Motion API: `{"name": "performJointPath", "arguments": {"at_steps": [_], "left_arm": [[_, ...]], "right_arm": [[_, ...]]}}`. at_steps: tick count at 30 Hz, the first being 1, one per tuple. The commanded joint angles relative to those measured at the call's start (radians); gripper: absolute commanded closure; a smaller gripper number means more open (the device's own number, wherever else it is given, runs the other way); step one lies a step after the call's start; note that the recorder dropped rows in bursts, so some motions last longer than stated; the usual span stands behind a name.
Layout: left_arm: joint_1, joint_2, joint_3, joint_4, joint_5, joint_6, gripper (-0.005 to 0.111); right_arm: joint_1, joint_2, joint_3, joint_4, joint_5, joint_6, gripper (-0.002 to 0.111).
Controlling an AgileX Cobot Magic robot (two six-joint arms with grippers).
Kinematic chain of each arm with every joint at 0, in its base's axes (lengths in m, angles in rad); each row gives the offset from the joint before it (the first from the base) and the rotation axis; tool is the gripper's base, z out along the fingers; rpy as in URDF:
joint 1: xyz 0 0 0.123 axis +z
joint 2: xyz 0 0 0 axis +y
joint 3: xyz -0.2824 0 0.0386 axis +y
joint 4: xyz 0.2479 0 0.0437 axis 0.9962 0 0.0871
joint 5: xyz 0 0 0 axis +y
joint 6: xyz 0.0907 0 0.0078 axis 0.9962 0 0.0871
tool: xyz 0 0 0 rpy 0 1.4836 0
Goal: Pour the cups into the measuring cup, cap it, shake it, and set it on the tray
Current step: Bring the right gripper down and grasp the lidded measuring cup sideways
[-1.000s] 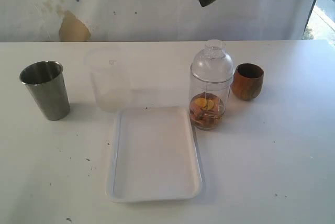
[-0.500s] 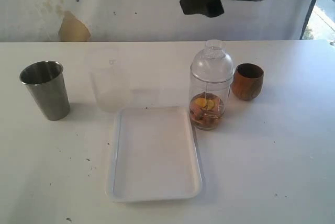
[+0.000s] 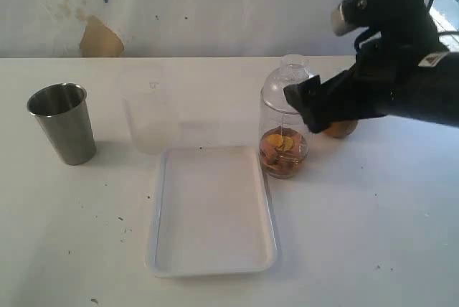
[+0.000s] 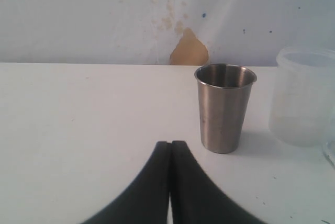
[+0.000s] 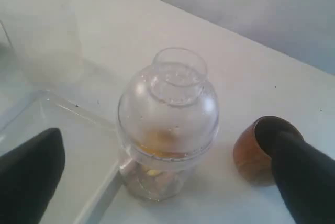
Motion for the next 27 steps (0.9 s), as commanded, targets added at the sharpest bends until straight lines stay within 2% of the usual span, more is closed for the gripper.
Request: {"name": "performJointPath", "arguments": {"at_steps": [1, 5, 14, 23, 27], "left_arm": [[-0.001, -0.005, 0.007, -0.006, -0.001, 0.001, 0.107], [-0.001, -0.005, 0.007, -0.006, -0.001, 0.001, 0.107], [-0.001, -0.005, 0.007, -0.006, -0.001, 0.001, 0.107], [-0.001, -0.005, 0.007, -0.006, -0.001, 0.001, 0.107], [-0.001, -0.005, 0.007, -0.006, -0.001, 0.001, 0.107]], "right_arm": [[0.078, 0.000, 0.093, 0.010, -0.185, -0.004, 0.003], [0.127, 0.052, 0.161, -0.017, -0.330, 0.015, 0.003], [0.132, 0.255, 0.187, -0.324, -0.523, 0.402, 0.003], [0.132, 0.379, 0.187, -0.324, -0.708, 0.451, 0.003], [0.132, 0.439, 0.187, -0.324, -0.826, 0.543, 0.003]]}}
